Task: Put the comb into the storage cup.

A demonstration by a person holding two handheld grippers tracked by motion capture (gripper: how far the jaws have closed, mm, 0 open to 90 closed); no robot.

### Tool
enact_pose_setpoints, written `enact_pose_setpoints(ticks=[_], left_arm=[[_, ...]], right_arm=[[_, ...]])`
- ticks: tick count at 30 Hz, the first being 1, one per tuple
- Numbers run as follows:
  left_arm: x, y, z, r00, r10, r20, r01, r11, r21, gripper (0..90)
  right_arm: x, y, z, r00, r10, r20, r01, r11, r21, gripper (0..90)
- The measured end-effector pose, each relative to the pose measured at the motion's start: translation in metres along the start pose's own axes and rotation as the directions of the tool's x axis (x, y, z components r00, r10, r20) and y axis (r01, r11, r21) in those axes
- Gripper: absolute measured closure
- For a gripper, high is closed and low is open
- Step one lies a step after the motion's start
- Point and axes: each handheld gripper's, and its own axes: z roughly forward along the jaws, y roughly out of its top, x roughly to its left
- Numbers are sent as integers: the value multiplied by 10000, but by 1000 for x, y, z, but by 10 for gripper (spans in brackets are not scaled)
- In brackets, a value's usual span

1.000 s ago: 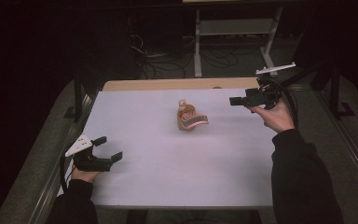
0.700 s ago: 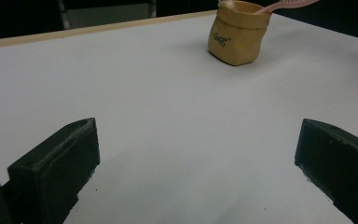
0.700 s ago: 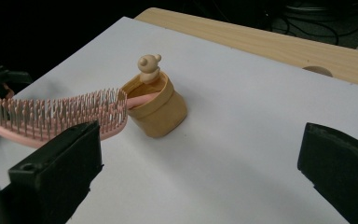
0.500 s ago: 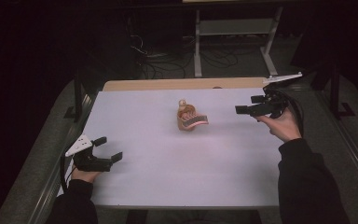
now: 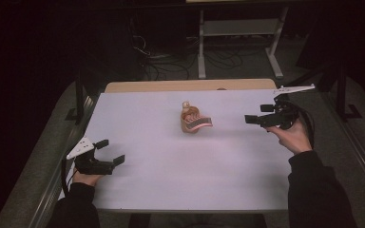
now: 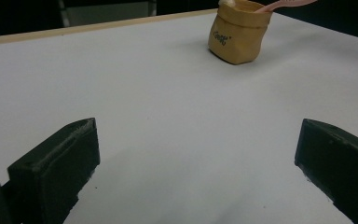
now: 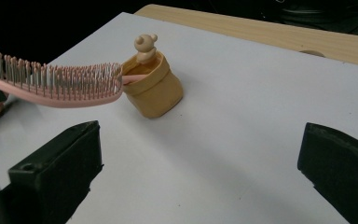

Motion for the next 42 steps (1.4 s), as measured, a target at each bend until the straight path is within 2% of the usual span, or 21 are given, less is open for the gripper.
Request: enact_pose_setpoints(ticks=[13,28,36,42], left_arm=[[0,0,0,10000,6,9,-6,10000,25,0],[0,0,0,10000,-60,23,60,10000,-9,0],[0,0,-1,10000,-84,20,84,10000,-24,0],[0,0,-1,10000,-84,10,84,9999,-58,0]], right_arm=[[-2,-26,-4,9997,203,-99,-206,9994,-270,0],[-2,-55,-12,9996,271,80,-269,9994,-205,0],[-2,-68,-15,9991,384,179,-375,9982,-472,0],[2,-77,-16,9989,245,396,-223,9983,-548,0]])
